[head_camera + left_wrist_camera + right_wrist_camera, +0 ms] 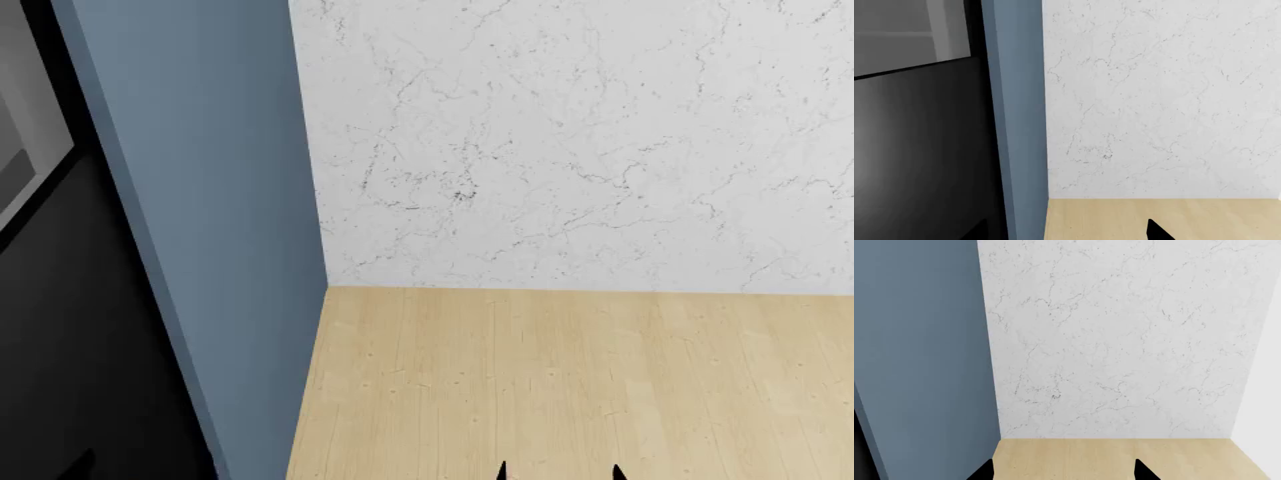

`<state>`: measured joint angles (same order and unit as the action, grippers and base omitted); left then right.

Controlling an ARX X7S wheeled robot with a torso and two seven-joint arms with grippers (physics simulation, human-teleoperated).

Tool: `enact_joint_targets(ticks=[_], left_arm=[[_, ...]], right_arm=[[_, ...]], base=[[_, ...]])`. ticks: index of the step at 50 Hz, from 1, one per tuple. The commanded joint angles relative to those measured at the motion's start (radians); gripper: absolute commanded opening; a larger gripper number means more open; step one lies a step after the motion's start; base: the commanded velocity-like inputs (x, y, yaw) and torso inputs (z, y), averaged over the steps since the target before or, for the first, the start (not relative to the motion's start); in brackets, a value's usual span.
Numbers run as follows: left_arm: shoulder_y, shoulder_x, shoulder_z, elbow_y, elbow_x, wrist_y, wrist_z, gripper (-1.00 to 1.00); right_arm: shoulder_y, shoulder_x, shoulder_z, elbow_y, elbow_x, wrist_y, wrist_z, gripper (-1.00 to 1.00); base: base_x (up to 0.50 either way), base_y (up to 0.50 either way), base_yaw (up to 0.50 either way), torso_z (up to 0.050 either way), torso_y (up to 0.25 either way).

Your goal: Close the fridge door

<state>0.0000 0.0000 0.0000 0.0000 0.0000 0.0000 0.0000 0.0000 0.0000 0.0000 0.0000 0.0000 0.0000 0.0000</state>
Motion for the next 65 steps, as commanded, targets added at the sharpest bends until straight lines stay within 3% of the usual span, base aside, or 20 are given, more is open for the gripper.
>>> enact_joint_targets(ticks=[1, 21, 59, 65], left_arm=[[0.000, -0.010, 0.011, 0.000, 0.000, 0.000, -0.011, 1.00], [0.001, -0.060, 0.064, 0.021, -0.063, -0.001, -0.069, 1.00], [0.015, -0.110, 0.113, 0.061, -0.124, 0.012, -0.104, 1.00], [0.020, -0.116, 0.129, 0.066, -0.109, 0.028, -0.116, 1.00]], right_arm=[[-0.003, 0.032, -0.037, -0.022, 0.032, 0.018, 0.028, 1.00], [0.006, 0.068, -0.074, -0.015, 0.060, 0.026, 0.092, 1.00], [-0.014, 0.112, -0.104, -0.075, 0.108, 0.063, 0.157, 1.00], [-0.016, 0.118, -0.107, -0.075, 0.117, 0.055, 0.162, 1.00]], base=[[0.00, 0.00, 0.00, 0.000, 0.000], [0.00, 0.00, 0.00, 0.000, 0.000], [0.00, 0.00, 0.00, 0.050, 0.000], [0.38, 0.00, 0.00, 0.004, 0.000]])
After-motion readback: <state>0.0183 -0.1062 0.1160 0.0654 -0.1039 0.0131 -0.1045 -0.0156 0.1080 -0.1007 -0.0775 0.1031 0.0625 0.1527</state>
